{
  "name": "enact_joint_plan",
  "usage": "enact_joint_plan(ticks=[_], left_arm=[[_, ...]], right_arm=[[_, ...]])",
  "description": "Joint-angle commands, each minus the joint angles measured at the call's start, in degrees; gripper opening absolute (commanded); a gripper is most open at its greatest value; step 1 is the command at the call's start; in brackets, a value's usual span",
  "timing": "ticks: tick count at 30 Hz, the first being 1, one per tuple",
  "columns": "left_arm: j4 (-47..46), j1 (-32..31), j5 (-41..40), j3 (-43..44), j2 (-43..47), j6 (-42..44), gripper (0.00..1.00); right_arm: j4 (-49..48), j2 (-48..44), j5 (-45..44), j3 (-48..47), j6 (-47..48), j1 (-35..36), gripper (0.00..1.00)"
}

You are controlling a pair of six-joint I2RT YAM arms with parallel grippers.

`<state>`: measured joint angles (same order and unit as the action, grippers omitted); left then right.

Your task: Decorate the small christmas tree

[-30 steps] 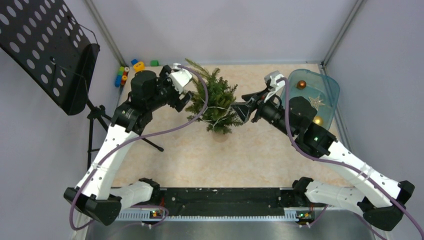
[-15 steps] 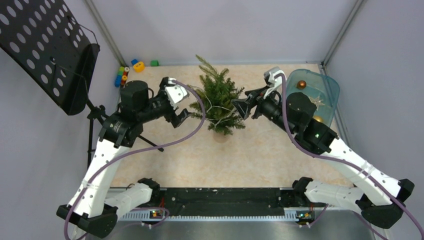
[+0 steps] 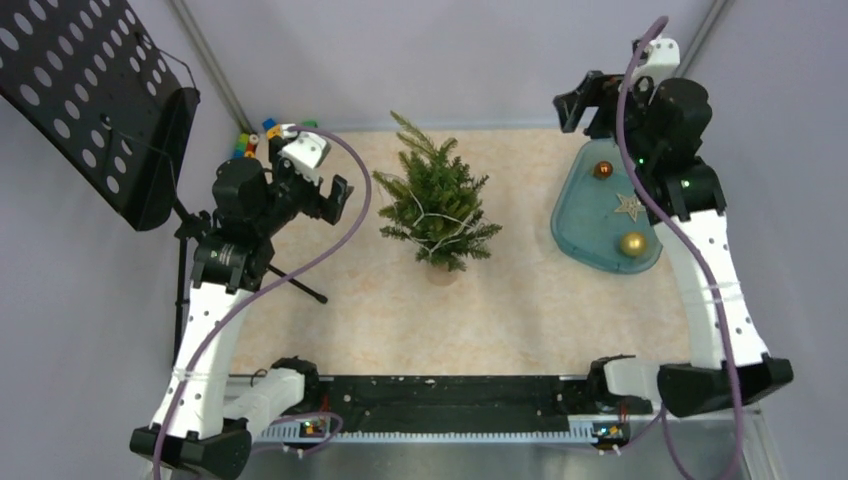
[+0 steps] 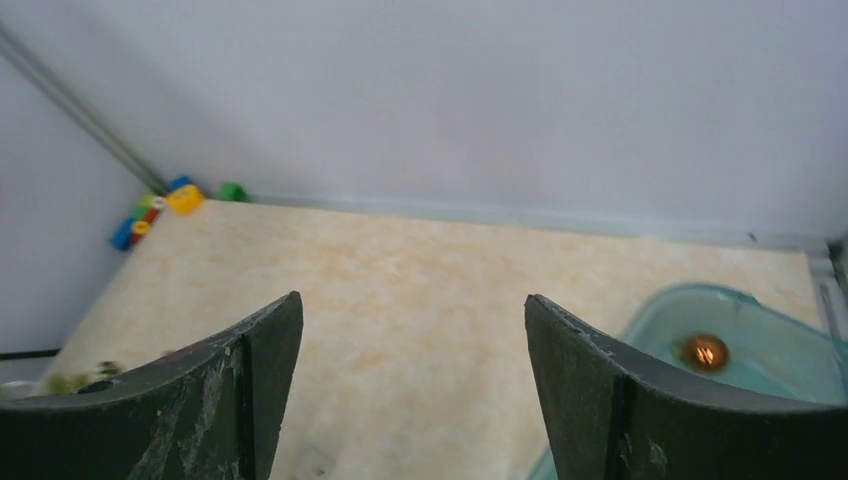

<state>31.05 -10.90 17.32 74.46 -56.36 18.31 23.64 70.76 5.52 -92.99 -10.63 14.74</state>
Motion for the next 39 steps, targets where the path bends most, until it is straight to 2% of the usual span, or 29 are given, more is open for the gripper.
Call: enact_joint_plan(ticks=[1,5,7,9,13,18,23,26,29,39], left_arm=[[-7.4,2.0,1.6,-5.9,2.7,-5.5,0.92],[-9.0,5.5,-1.3,-11.5,3.6,-5.0,0.93],[-11.9,6.9,0.6,-16.4,4.9,-4.9,0.93],[-14.6,7.4,1.9,-21.0,5.4,-3.8,0.93],[-16.9,7.6,2.0,-25.8,3.6,-1.0,0.91],[-16.1,7.6,2.1,-25.4,1.6,-1.0,0.90],[-11.5,7.6,4.0,-22.9,0.7,-0.8,0.88],[-10.8,7.6,4.8,-22.7,0.3,-0.7,0.88],[-10.6,7.9,4.8,-22.7,0.1,-0.7,0.88],[-9.4,8.2,6.0,-21.9,-0.6,-0.7,0.86]], right_arm=[[0.7,3.1,8.9,6.5,-3.1,-12.6,0.82],[-4.0,6.8,14.2,14.7,-4.9,-23.4,0.86],[-5.7,10.3,11.3,17.3,-3.6,-25.6,0.88],[-7.1,14.5,5.8,18.0,-0.8,-25.9,0.88],[-14.3,22.0,4.6,17.9,4.2,-25.9,0.84],[-25.0,30.8,-1.9,19.1,8.4,-26.0,0.83],[-23.8,40.6,-7.7,12.1,-2.4,-26.7,0.82],[-26.0,43.5,-7.8,10.6,-8.3,-27.0,0.78],[-29.5,45.1,-7.0,10.9,-10.0,-27.0,0.77],[-31.2,49.7,-6.1,9.1,-14.3,-28.0,0.77]])
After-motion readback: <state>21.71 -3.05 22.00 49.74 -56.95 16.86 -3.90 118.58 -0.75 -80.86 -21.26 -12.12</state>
